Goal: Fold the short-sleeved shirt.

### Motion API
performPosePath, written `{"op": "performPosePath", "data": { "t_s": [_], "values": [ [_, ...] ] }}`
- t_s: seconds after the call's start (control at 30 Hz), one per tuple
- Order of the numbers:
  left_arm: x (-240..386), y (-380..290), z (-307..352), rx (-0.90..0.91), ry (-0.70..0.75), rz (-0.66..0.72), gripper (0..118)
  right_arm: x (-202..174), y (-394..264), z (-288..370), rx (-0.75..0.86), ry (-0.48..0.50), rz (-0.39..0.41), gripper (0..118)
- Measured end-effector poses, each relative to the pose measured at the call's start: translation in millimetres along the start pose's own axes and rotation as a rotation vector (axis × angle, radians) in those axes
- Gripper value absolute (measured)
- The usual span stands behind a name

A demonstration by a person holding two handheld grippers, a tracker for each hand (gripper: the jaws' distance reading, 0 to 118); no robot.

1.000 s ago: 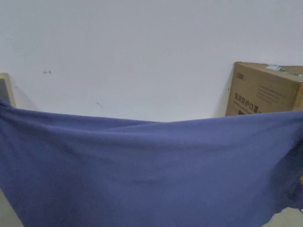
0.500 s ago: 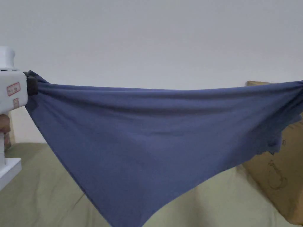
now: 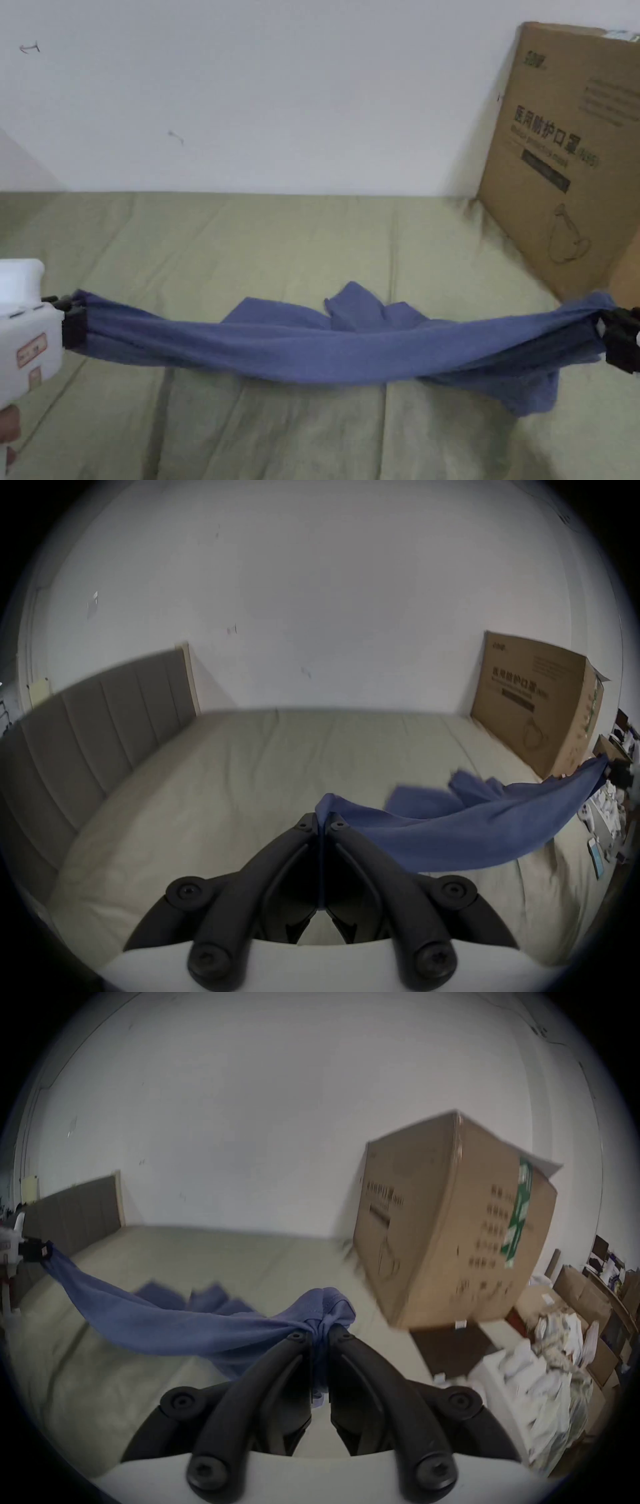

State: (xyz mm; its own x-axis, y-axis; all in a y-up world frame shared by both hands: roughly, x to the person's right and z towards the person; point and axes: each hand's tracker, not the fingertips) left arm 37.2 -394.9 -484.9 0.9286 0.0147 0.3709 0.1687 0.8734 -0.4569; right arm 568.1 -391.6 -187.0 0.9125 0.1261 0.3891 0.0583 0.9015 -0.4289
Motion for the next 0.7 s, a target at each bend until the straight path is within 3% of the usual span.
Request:
{"op": "performPosePath", "data": {
  "t_s": [0.1,0.4,0.63,0.7],
  "values": [
    [-3.4,-46.8,19.0,-0.067,-0.002,-0.005,1,-5.6,-49.9,31.6,-0.044,0.036,0.082,7],
    [-27.8,-113.3,139.8,-0.125,-0.044,0.071,1,-2.4,-122.6,165.1,-0.09,0.117,0.068,7],
    [-38.7,-172.2,182.4,-0.2,-0.052,0.09,2,-17.2,-184.7,208.8,-0.204,0.141,0.145,7],
    [-33.3,-185.5,190.6,-0.205,-0.04,0.093,9,-20.5,-194.8,212.7,-0.211,0.136,0.124,16]
  ]
}}
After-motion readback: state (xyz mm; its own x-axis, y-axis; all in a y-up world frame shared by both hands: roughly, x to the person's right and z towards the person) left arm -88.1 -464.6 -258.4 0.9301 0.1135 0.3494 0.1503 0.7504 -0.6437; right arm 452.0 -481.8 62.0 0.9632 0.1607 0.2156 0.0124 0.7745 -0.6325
